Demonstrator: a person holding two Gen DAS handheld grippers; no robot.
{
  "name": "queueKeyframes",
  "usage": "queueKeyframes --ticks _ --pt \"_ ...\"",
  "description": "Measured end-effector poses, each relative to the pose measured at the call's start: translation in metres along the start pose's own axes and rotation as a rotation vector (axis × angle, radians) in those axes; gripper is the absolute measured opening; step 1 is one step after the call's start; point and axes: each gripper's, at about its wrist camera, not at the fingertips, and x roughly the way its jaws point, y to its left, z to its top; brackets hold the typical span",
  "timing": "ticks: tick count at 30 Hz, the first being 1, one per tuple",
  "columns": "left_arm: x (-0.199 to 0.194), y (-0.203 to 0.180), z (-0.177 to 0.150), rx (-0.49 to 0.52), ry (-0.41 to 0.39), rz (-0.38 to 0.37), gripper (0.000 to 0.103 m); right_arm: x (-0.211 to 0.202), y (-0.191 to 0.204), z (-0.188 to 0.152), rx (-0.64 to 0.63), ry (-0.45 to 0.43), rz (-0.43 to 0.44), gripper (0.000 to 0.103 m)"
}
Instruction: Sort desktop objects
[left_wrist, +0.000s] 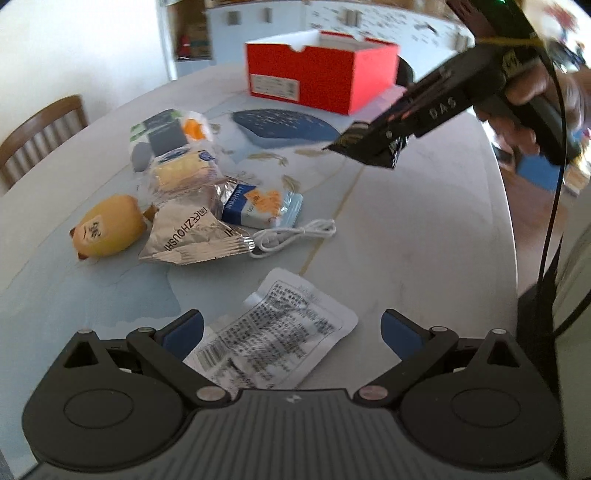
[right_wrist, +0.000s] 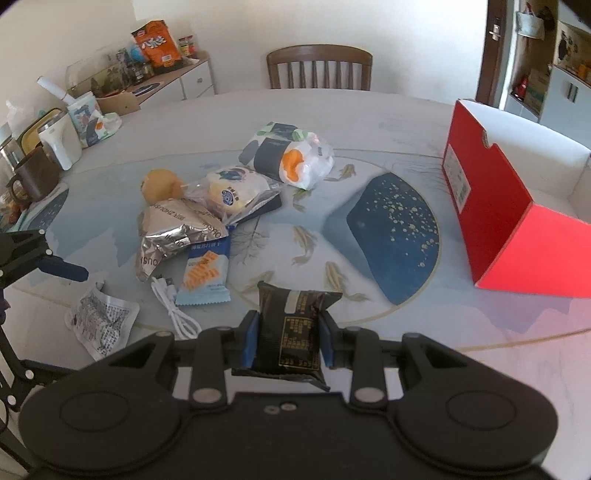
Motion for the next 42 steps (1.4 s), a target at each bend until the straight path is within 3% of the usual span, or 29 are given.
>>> queueKeyframes --ticks 12,16,20,24,25,28,42 --pt "0.017 0.011 -0.004 0.245 0.030 -0.110 0.103 -0.013 0.012 -0.014 0.065 -0.005 -0.097 0.032" --pt "0.022 0.009 -0.007 0.273 0.023 -0.143 0.102 -0.015 0.012 -0.018 0.082 -0.006 -0.120 0.032" --pt "0.023 0.013 -0.008 0.241 0.010 -0.163 0.094 -0.015 0.012 -0.020 0.094 -0.005 -0.129 0.032" --pt "0.022 0.018 -0.007 0.203 0.002 -0.166 0.078 -0.015 0.011 -0.020 0.095 -0.005 -0.127 0.032" --pt "0.021 0.019 -0.006 0.195 0.001 -0.160 0.069 -0.014 0.011 -0.020 0.095 -0.005 -0.125 0.032" --pt "0.020 0.020 -0.004 0.152 0.004 -0.126 0.060 -0.012 0.010 -0.020 0.092 -0.006 -0.117 0.032" --pt "0.004 0.006 0.017 -0.072 -0.010 0.005 0.051 -0.015 -0.003 -0.011 0.060 -0.040 -0.046 0.032"
